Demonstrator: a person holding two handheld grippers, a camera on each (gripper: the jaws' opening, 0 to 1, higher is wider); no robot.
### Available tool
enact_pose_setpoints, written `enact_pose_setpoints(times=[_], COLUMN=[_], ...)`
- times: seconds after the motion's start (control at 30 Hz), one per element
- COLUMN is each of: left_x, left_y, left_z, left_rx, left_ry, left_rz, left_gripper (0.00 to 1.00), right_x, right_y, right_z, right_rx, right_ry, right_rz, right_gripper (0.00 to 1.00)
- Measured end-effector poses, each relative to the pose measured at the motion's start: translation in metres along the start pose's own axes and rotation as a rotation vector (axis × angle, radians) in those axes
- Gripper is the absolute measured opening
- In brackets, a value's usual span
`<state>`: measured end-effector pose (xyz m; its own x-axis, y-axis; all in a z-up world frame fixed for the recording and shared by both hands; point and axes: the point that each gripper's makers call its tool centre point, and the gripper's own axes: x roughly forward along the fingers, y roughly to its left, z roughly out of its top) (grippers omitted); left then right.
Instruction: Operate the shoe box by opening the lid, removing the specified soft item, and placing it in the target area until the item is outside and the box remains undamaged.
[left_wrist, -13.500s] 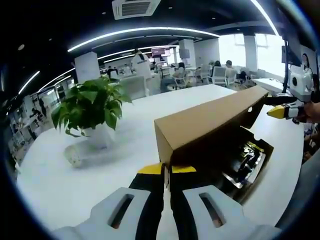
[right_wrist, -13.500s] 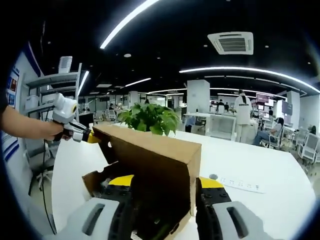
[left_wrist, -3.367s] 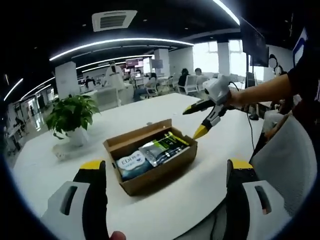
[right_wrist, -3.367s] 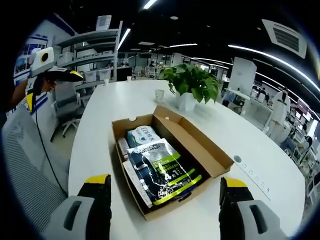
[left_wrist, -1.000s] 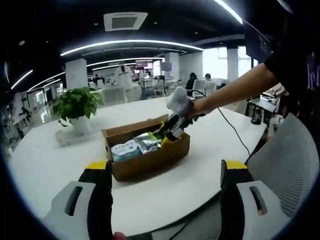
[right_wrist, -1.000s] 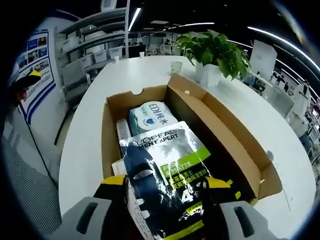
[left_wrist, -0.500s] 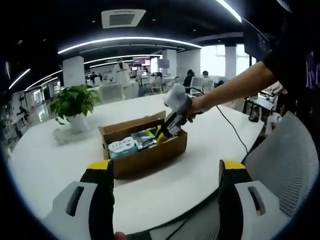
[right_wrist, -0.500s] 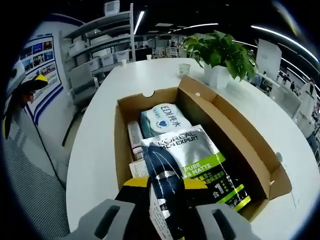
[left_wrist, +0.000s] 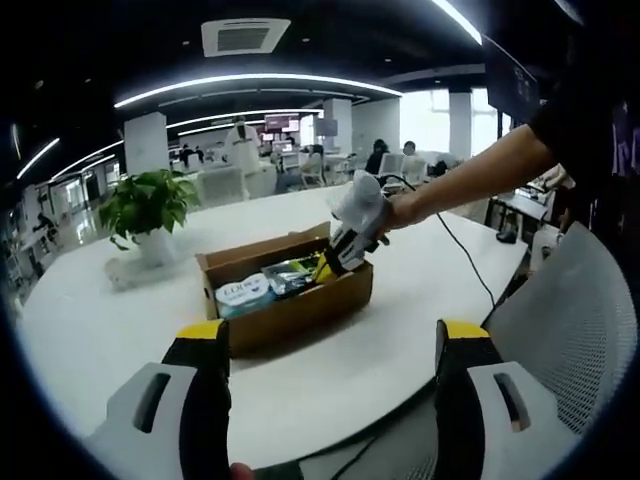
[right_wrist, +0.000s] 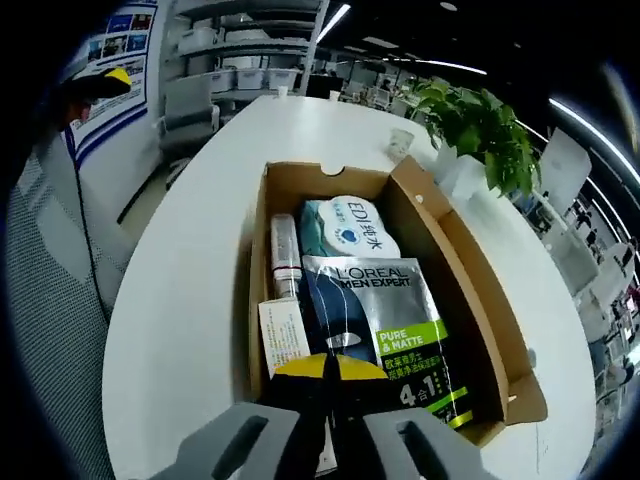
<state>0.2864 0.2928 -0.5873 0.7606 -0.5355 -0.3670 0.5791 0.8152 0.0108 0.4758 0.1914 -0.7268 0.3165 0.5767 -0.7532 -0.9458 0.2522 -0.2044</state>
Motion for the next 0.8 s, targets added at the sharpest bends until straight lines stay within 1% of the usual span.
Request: enact_pose_setpoints(times=[0.27, 0.43, 0.53, 0.8], left_x=[0.000, 0.000, -0.001, 0.000], left_y=[0.000, -0.001, -0.001, 0.001], left_z=[0.001, 0.001, 0.001, 0.001], left_rx=[0.001, 0.006, 0.007, 0.008], left_ry=[-0.010, -0.011, -0.012, -0.016], left_rz=[0.002, 0.001, 0.001, 0.002], left_gripper=[0.82, 0.82, 0.82, 0.83], right_x=[-0.013, -0.020, -0.025, -0.037], right_y=[-0.005, -0.010, -0.017, -0.028], right_z=[0.010, 0.019, 0.026, 0.043], right_rx=[0.011, -0.013, -0.038, -0.047], right_ry=[-0.034, -0.058, -0.075, -0.112], right_rz=[-0.027, -0.056, -0.091, -0.101], right_gripper=[0.00, 0.00, 0.00, 0.00])
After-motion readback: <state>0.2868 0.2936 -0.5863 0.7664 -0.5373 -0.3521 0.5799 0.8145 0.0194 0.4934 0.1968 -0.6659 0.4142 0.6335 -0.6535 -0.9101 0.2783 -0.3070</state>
